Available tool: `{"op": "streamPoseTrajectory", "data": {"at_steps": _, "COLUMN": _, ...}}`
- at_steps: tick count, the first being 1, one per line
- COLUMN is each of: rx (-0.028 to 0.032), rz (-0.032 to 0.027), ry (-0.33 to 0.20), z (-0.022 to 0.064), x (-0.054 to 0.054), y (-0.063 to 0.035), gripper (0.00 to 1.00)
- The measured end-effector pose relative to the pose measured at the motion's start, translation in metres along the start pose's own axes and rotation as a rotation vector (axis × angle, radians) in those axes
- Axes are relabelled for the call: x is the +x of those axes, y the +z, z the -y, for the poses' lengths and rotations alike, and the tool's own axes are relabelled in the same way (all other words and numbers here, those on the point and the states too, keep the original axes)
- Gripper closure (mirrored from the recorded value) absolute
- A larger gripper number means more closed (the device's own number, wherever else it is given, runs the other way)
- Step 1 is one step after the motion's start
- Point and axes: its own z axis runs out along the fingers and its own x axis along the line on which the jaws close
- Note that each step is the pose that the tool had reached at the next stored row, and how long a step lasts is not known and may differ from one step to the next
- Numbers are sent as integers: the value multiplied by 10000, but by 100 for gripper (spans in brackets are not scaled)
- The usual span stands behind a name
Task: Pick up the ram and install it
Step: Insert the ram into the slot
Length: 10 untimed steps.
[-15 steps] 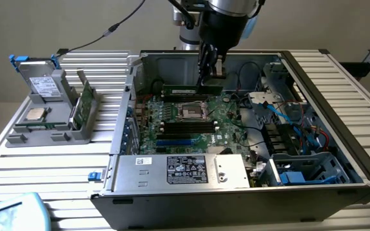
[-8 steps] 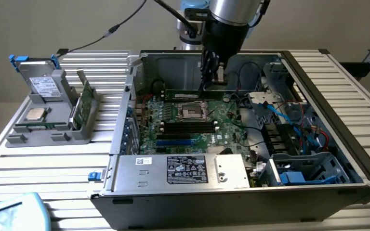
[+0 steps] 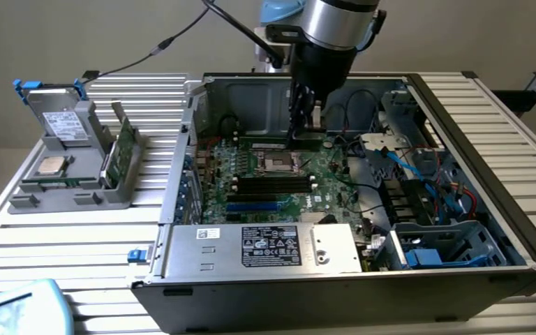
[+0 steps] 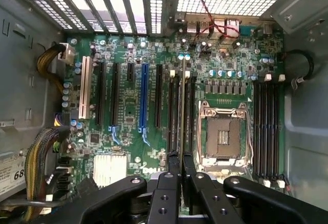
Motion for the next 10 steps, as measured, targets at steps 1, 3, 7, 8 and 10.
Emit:
{"op": "streamPoseTrajectory", "data": {"at_steps": 1, "rx": 0, "rz": -1, "ry": 2, "z": 1, "x": 1, "y": 18, "gripper": 87}}
{"op": "streamPoseTrajectory", "data": {"at_steps": 3, "rx": 0, "rz": -1, "ry": 2, "z": 3, "x": 2, "y": 54, "gripper": 87}}
{"op": "streamPoseTrajectory", "data": {"at_steps": 7, "rx": 0, "rz": -1, "ry": 7, "z": 6, "x": 5, "y": 127, "gripper": 87}}
{"op": "streamPoseTrajectory", "data": {"at_steps": 8, "rx": 2, "rz": 0, "ry": 8, "z": 6, "x": 6, "y": 146, "gripper": 87}}
{"op": "streamPoseTrajectory", "data": {"at_steps": 10, "rx": 26, "rz": 1, "ry": 21, "z": 1, "x": 7, "y": 182, "gripper": 87}}
